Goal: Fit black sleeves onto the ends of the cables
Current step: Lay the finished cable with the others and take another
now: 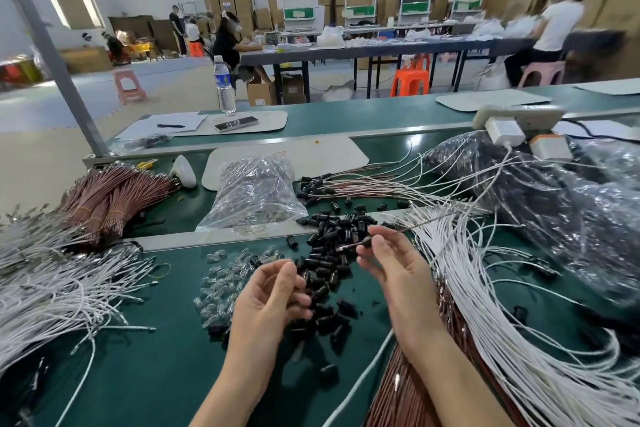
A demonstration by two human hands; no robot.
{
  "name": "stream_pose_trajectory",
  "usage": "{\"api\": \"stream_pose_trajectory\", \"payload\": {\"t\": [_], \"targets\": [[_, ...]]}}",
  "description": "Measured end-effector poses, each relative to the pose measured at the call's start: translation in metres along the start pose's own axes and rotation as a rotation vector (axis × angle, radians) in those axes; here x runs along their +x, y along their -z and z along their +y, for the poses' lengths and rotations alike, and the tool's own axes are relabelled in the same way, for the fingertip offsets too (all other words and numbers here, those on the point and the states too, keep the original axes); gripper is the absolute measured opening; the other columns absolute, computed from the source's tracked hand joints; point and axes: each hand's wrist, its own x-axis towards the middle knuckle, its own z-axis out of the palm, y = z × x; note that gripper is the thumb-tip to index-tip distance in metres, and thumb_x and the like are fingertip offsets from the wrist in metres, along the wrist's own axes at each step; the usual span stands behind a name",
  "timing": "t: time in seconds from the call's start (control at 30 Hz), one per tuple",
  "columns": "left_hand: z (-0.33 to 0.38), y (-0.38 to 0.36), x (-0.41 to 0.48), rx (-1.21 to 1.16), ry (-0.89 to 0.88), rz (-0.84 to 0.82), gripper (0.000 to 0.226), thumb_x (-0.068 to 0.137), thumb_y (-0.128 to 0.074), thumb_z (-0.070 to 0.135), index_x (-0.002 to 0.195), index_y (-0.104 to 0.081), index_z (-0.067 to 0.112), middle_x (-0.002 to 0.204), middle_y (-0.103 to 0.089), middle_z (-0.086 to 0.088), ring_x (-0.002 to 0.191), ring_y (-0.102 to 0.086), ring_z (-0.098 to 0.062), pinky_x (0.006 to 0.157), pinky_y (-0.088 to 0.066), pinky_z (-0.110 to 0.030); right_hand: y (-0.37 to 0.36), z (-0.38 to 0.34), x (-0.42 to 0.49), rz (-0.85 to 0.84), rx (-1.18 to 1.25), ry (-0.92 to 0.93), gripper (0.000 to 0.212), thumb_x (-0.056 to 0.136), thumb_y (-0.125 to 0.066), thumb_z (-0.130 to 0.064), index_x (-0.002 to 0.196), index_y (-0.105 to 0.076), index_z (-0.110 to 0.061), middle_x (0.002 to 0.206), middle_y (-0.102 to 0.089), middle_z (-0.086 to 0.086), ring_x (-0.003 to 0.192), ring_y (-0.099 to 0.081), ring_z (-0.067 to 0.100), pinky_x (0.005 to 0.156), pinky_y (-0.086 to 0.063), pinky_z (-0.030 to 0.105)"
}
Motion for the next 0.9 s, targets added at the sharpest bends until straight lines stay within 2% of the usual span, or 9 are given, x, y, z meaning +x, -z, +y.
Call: {"api": "stream_pose_trajectory", "payload": {"t": [0.07, 0.17, 0.3, 0.4, 0.5, 0.57, 0.67, 0.8, 0.9], "targets": [[-0.002, 0.000, -0.002, 0.140, -0.033, -0.012, 0.034, 0.083, -0.067, 0.038, 0.102, -0.069, 0.009, 0.083, -0.072, -0.008, 0.067, -0.068, -0.022, 0.058, -0.058, -0.028, 0.009, -0.004, 0.005, 0.224, -0.044, 0.142, 0.017, 0.104, -0.053, -0.014, 0.106, -0.069, -0.022, 0.096, -0.072, -0.008, 0.097, -0.070, 0.014, 0.090, -0.056, 0.026], [-0.002, -0.020, 0.006, 0.310, -0.064, -0.102, 0.022, 0.094, -0.062, 0.033, 0.099, -0.069, 0.012, 0.080, -0.071, -0.007, 0.066, -0.069, -0.023, 0.058, -0.058, -0.029, 0.027, -0.013, 0.014, 0.530, -0.029, 0.323, 0.018, 0.109, -0.044, -0.017, 0.107, -0.060, -0.025, 0.097, -0.067, -0.006, 0.090, -0.069, 0.010, 0.086, -0.056, 0.022], [0.000, -0.078, 0.040, 0.623, -0.096, -0.317, 0.021, 0.103, -0.056, 0.030, 0.092, -0.069, 0.018, 0.077, -0.071, -0.001, 0.061, -0.066, -0.012, 0.059, -0.056, -0.026, 0.047, -0.019, 0.024, 0.724, 0.062, 0.342, 0.016, 0.110, -0.041, -0.016, 0.111, -0.056, -0.021, 0.097, -0.064, -0.004, 0.088, -0.069, 0.010, 0.083, -0.056, 0.019], [-0.005, -0.126, 0.069, 0.836, -0.142, -0.401, 0.035, 0.104, -0.052, 0.031, 0.087, -0.070, 0.007, 0.068, -0.063, -0.010, 0.055, -0.049, -0.014, 0.056, -0.042, -0.029, 0.053, -0.018, 0.025, 0.766, 0.097, 0.302, 0.017, 0.110, -0.041, -0.016, 0.108, -0.056, -0.024, 0.096, -0.063, -0.004, 0.083, -0.068, 0.006, 0.083, -0.058, 0.022], [-0.015, -0.163, 0.090, 1.033, -0.116, -0.469, 0.040, 0.103, -0.049, 0.026, 0.072, -0.052, 0.001, 0.063, -0.042, -0.011, 0.055, -0.032, -0.019, 0.056, -0.027, -0.030, 0.055, -0.018, 0.025, 0.775, 0.110, 0.282, 0.016, 0.110, -0.041, -0.021, 0.107, -0.057, -0.026, 0.094, -0.063, -0.006, 0.078, -0.067, 0.004, 0.077, -0.055, 0.023], [-0.023, -0.179, 0.100, 1.183, -0.052, -0.494, 0.040, 0.103, -0.050, 0.026, 0.068, -0.046, 0.007, 0.063, -0.039, -0.012, 0.058, -0.034, -0.022, 0.059, -0.029, -0.030, 0.057, -0.017, 0.025, 0.777, 0.111, 0.273, 0.017, 0.110, -0.041, -0.023, 0.107, -0.057, -0.028, 0.092, -0.064, -0.010, 0.076, -0.067, 0.004, 0.073, -0.054, 0.022], [-0.031, -0.195, 0.111, 1.324, 0.038, -0.424, 0.044, 0.102, -0.054, 0.032, 0.065, -0.043, 0.010, 0.059, -0.044, -0.004, 0.058, -0.045, -0.025, 0.064, -0.039, -0.029, 0.059, -0.016, 0.026, 0.761, 0.082, 0.265, 0.018, 0.110, -0.040, -0.023, 0.108, -0.057, -0.028, 0.082, -0.067, -0.024, 0.072, -0.066, 0.001, 0.072, -0.054, 0.025], [-0.035, -0.211, 0.116, 1.357, 0.091, -0.367, 0.017, 0.098, -0.059, 0.027, 0.094, -0.057, 0.010, 0.073, -0.057, -0.002, 0.076, -0.059, -0.027, 0.068, -0.045, -0.030, 0.059, -0.015, 0.028, 0.745, 0.052, 0.250, 0.018, 0.111, -0.039, -0.023, 0.108, -0.056, -0.028, 0.074, -0.066, -0.029, 0.070, -0.064, 0.000, 0.072, -0.054, 0.025], [-0.036, -0.218, 0.118, 1.348, 0.144, -0.350, 0.024, 0.095, -0.057, 0.014, 0.073, -0.049, 0.010, 0.069, -0.053, -0.004, 0.064, -0.053, -0.022, 0.054, -0.037, -0.025, 0.058, -0.015, 0.028, 0.741, 0.046, 0.247, 0.019, 0.110, -0.039, -0.022, 0.106, -0.056, -0.029, 0.076, -0.065, -0.028, 0.070, -0.064, 0.000, 0.073, -0.053, 0.027]]}}
